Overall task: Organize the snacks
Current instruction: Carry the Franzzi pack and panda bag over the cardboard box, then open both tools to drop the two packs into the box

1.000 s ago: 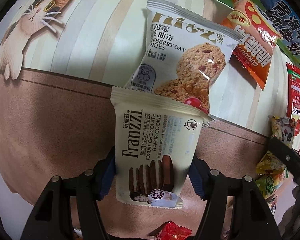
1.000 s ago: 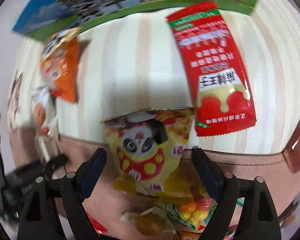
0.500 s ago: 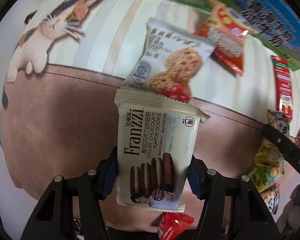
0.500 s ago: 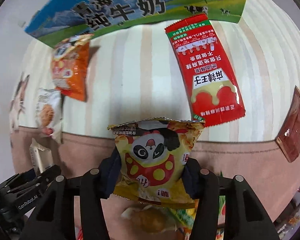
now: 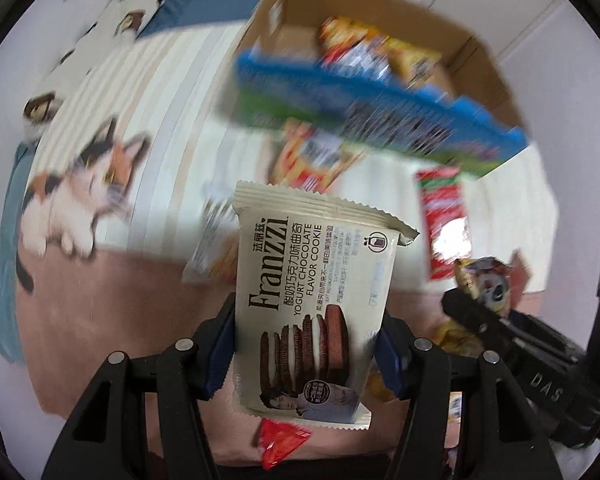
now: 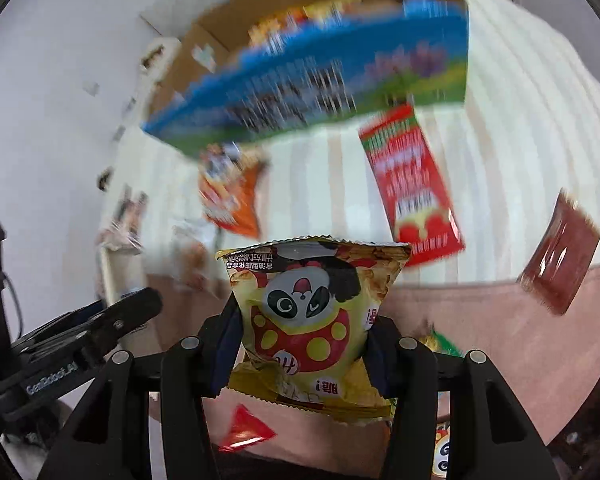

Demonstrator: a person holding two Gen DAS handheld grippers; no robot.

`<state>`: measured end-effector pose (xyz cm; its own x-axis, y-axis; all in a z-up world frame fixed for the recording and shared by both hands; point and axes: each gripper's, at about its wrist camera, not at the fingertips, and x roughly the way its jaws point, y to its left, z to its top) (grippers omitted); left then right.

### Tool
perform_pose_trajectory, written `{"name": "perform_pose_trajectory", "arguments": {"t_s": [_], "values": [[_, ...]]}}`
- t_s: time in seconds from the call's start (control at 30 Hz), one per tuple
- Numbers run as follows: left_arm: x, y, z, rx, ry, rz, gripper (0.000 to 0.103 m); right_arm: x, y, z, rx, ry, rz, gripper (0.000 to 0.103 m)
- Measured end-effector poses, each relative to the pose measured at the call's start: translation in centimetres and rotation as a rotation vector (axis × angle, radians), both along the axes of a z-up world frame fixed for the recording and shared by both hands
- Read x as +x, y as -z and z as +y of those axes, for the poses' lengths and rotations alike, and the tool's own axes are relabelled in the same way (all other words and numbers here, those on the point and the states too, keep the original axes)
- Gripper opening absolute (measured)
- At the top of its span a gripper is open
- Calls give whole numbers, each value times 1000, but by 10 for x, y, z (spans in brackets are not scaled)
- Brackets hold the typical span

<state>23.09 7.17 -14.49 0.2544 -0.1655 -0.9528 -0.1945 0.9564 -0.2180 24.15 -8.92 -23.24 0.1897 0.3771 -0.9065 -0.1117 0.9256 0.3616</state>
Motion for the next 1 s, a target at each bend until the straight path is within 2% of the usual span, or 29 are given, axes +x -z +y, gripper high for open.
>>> {"name": "perform_pose_trajectory", "arguments": {"t_s": [0.1,0.2,0.3,0.4,0.57,0.67,0.8,1.0], "values": [[32,-36,-6,-21,36,-60,58,22,-45,-14,47,1,-64,55],[64,-60,-7,-29,67,-96,58,51,-74,-11,61,-4,-125,55],[107,-83,-11,0,97,-120,58,86,-90,-3,37,-3,-174,55],[149,-89,-10,35,111,-120,58,134,-101,-3,-23,1,-206,55],[230,-68,-2,64,113,-30,58,209,-93,-1,-118,9,-205,55],[274,-45,6,87,104,28,58,254,-83,-3,-156,20,-178,55],[316,-12,20,108,92,95,58,305,-61,-4,-202,33,-120,55],[355,28,35,156,77,169,58,347,-27,-3,-282,32,-83,55]]}}
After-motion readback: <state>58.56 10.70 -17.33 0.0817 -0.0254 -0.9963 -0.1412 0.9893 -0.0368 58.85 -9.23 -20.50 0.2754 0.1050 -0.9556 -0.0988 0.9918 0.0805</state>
